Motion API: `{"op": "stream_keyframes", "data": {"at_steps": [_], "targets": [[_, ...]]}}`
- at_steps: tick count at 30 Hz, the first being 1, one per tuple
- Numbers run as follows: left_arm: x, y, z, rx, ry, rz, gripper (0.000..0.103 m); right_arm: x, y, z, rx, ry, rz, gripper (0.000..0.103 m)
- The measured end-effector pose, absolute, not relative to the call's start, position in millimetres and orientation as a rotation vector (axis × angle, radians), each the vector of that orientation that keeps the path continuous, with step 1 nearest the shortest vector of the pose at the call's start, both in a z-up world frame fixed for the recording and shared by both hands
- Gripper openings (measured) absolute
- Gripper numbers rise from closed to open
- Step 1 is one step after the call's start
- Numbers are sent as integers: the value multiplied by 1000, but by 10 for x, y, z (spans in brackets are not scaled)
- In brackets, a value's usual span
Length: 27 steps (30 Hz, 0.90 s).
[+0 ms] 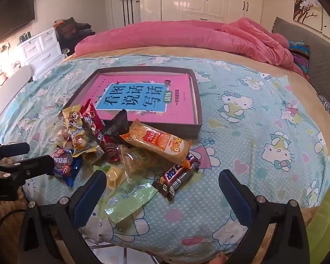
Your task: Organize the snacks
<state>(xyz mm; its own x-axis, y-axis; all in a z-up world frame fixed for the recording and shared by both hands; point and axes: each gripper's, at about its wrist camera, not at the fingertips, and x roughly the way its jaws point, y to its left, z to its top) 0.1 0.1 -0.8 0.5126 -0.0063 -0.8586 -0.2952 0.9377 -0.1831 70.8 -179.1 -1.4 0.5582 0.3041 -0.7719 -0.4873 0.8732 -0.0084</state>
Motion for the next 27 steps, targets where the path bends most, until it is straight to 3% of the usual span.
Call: {"op": "stream_keyframes", "data": {"at_steps": [27], "targets": [[-17, -11, 5, -326, 1014, 163, 103, 705, -1808, 42, -192, 852, 498, 103]]}}
